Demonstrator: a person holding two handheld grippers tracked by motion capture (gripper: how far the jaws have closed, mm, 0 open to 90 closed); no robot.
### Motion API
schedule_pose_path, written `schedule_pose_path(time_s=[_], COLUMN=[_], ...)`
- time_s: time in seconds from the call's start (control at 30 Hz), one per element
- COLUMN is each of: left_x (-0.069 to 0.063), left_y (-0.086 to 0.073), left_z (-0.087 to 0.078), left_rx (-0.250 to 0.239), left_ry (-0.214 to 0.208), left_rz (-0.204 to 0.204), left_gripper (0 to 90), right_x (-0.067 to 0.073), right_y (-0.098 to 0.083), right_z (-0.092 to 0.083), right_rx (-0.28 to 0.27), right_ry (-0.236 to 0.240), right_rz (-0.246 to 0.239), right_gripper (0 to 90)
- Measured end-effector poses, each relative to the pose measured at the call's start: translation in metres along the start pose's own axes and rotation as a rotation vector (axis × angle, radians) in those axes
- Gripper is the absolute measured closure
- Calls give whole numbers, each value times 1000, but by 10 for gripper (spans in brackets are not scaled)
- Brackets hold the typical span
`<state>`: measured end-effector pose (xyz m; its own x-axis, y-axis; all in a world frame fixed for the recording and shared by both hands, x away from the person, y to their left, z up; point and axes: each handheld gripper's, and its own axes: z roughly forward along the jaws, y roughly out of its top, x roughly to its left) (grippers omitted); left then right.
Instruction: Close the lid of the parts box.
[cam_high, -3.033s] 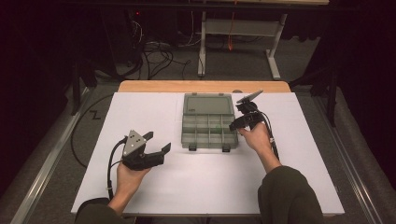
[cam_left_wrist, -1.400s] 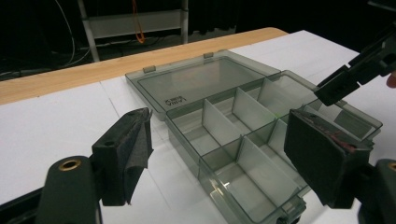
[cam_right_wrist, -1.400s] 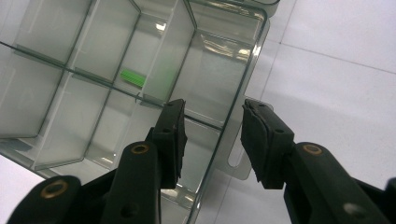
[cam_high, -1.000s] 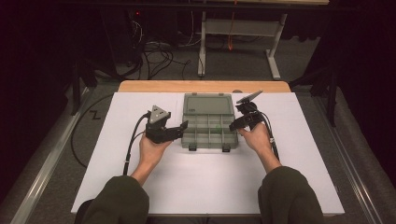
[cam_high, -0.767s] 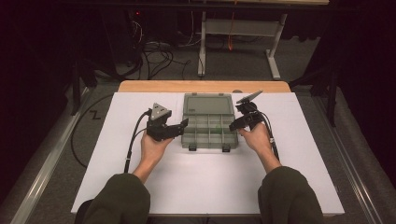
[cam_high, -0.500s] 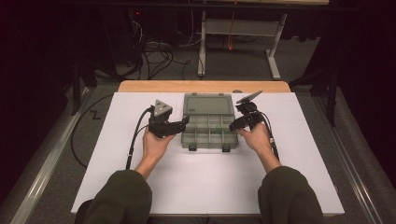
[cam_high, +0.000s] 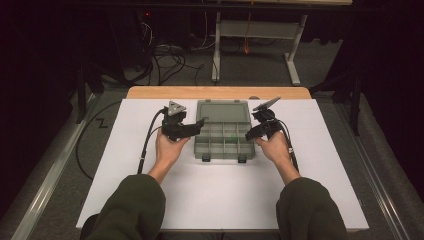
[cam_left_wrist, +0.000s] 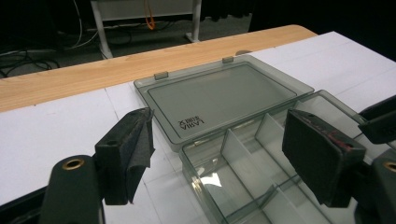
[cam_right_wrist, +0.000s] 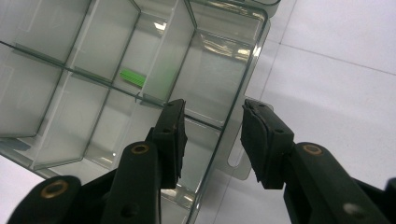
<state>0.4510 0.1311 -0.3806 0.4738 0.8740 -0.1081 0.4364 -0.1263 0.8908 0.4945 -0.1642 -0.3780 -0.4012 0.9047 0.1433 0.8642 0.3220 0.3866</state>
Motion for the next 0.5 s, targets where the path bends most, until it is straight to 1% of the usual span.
schedule_pose_path(time_s=[0.07,0.13,0.17,0.2,0.27,0.4,0.5], left_x=[2,5,5,7,8,11,12], left_y=[1,2,2,4,6,9,10], left_z=[3,6,6,10,12,19,24], left_rx=[11,24,24,52,61,88,98], left_ry=[0,-19,-19,-41,-42,-38,-31], left_rz=[-6,-16,-16,-27,-38,-36,-36], left_gripper=[255,255,255,255,273,274,275], right_x=[0,0,0,0,1,1,1], right_y=[0,0,0,0,0,0,0], right_z=[0,0,0,0,0,0,0], right_rx=[0,0,0,0,0,0,1], right_ry=[0,-1,-1,-3,-4,-4,-5], right_rz=[0,1,1,-2,-2,-3,-3], right_gripper=[616,616,616,617,617,617,617])
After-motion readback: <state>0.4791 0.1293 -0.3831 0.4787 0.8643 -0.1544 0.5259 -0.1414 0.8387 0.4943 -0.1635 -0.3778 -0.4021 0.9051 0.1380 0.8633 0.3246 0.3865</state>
